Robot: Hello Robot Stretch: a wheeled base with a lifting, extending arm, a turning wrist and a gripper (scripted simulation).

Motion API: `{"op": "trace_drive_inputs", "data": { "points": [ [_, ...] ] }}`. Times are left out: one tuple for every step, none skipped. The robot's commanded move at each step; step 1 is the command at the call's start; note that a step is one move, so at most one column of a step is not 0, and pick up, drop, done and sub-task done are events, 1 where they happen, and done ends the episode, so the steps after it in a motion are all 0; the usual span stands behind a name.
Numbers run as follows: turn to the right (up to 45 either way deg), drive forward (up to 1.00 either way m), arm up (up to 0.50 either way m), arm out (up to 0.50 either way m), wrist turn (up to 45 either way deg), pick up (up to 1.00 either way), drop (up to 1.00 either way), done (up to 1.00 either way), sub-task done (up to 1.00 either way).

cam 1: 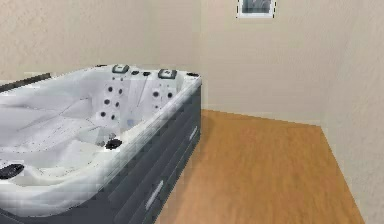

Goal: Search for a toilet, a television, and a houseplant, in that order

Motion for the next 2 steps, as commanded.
{"op": "trace_drive_inputs", "data": {
  "points": [
    [0.0, 0.05, 0.0, 0.0, 0.0, 0.0, 0.0, 0.0, 0.0],
    [21.0, 0.0, 0.0, 0.0, 0.0, 0.0, 0.0, 0.0, 0.0]
  ]
}}
